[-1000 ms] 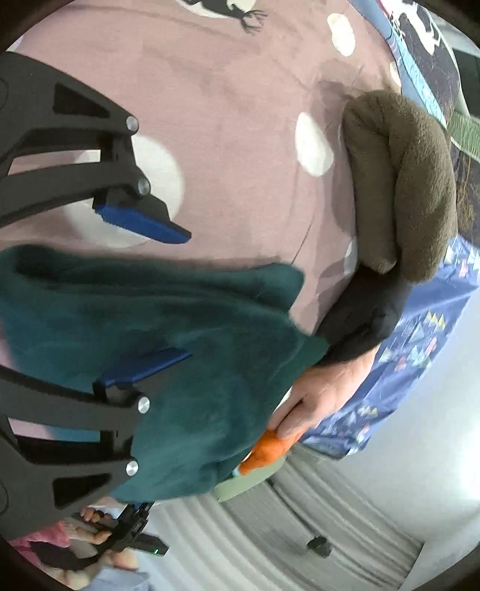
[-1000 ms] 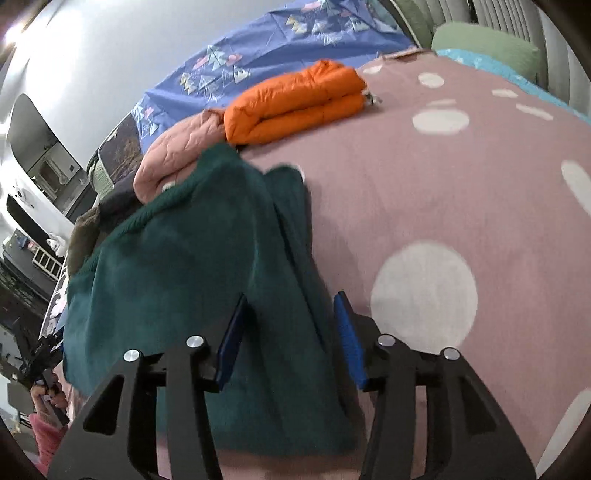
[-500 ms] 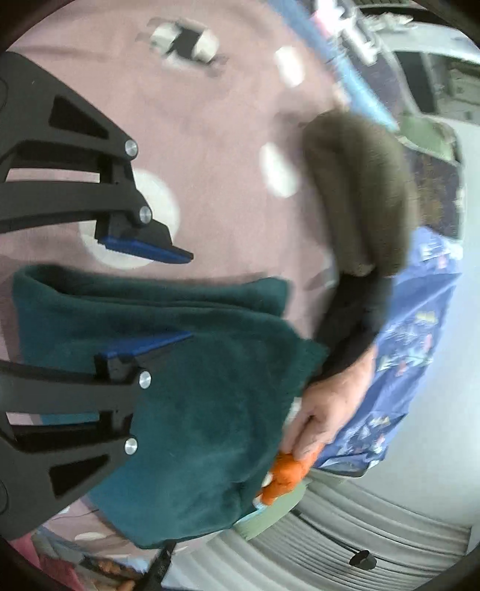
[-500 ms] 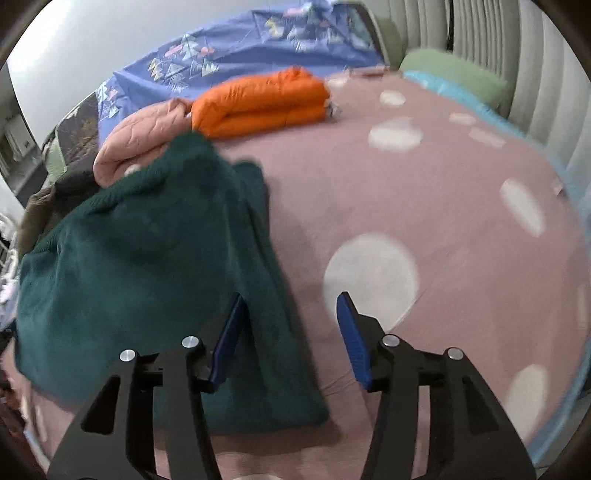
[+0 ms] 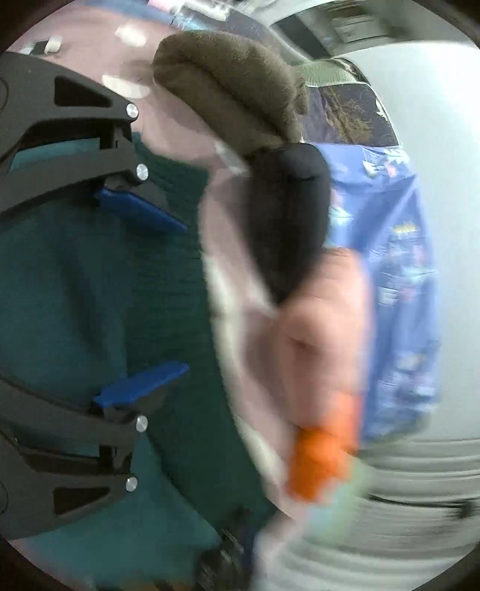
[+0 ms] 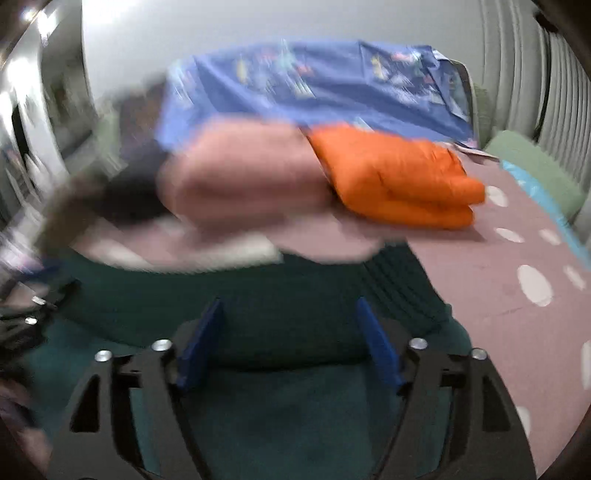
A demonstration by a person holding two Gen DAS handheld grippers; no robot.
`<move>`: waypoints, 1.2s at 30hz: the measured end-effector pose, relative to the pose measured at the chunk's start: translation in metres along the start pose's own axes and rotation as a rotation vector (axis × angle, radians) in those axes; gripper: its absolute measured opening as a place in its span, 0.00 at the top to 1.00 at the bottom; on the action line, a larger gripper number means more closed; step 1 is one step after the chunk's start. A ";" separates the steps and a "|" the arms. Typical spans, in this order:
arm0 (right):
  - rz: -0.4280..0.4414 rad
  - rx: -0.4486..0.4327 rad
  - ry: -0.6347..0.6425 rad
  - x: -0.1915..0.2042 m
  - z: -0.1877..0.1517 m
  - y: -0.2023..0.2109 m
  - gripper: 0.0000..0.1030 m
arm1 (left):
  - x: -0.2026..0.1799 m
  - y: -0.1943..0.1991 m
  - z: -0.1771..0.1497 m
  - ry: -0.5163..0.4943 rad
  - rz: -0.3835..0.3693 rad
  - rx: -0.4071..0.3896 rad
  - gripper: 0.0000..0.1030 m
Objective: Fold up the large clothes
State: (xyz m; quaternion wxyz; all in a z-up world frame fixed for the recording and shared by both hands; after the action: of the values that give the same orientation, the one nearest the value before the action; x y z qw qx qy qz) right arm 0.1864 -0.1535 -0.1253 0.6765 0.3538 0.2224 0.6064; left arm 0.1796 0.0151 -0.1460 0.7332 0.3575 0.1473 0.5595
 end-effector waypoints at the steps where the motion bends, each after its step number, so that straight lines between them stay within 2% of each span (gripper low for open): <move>1: 0.050 0.022 -0.057 -0.010 -0.002 -0.009 0.17 | 0.001 -0.007 -0.003 0.022 -0.019 -0.003 0.28; 3: 0.106 0.034 -0.109 -0.020 0.001 -0.012 0.16 | 0.007 -0.006 -0.002 0.047 -0.053 -0.006 0.28; 7: 0.072 0.007 -0.077 -0.012 -0.004 -0.011 0.16 | 0.012 -0.009 -0.004 0.076 -0.097 -0.005 0.28; 12: 0.078 -0.016 -0.068 -0.013 -0.004 -0.002 0.16 | 0.007 -0.004 -0.006 0.072 -0.085 -0.015 0.28; 14: 0.075 -0.015 -0.075 -0.014 -0.002 0.010 0.16 | 0.011 0.006 -0.004 0.110 -0.088 -0.021 0.27; 17: 0.066 -0.095 -0.083 -0.018 -0.007 0.053 0.15 | 0.033 0.048 -0.008 0.202 -0.107 -0.122 0.29; 18: 0.043 -0.123 -0.061 -0.020 -0.011 0.061 0.15 | 0.043 0.058 -0.014 0.205 -0.101 -0.143 0.28; 20: -0.036 -0.102 -0.033 -0.032 -0.027 0.047 0.12 | 0.057 0.049 -0.030 0.212 -0.071 -0.097 0.23; 21: 0.002 -0.103 -0.055 -0.039 -0.034 0.037 0.11 | 0.062 0.040 -0.038 0.228 -0.094 -0.073 0.20; 22: 0.050 -0.101 -0.095 -0.046 -0.039 0.031 0.10 | 0.067 0.027 -0.052 0.281 -0.182 -0.075 0.20; 23: 0.079 -0.091 -0.123 -0.050 -0.038 0.029 0.10 | 0.073 0.022 -0.059 0.338 -0.246 -0.100 0.20; 24: 0.078 -0.089 -0.115 -0.048 -0.035 0.030 0.10 | 0.077 0.024 -0.060 0.361 -0.273 -0.116 0.20; 31: 0.085 -0.103 -0.107 -0.046 -0.040 0.032 0.08 | 0.074 0.027 -0.060 0.339 -0.275 -0.114 0.20; 35: 0.053 -0.112 -0.096 -0.047 -0.041 0.046 0.08 | 0.071 0.047 -0.061 0.282 -0.184 -0.102 0.20; 36: 0.034 -0.115 -0.119 -0.047 -0.045 0.061 0.08 | 0.071 0.055 -0.065 0.270 -0.163 -0.102 0.20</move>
State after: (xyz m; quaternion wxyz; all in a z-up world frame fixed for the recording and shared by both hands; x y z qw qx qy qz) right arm 0.1051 -0.1895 -0.1145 0.6972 0.3534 0.1406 0.6076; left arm 0.1238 0.1109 -0.1410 0.7669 0.2283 0.2442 0.5477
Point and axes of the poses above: each gripper's, at about its wrist camera, not at the fingertips, and y roughly against the way its jaws point, x to its left, z to its top, the point moved 4 cm from there along -y, roughly the way its jaws point, and after that the axes turned 8 degrees about -y, right-handed, at the moved point
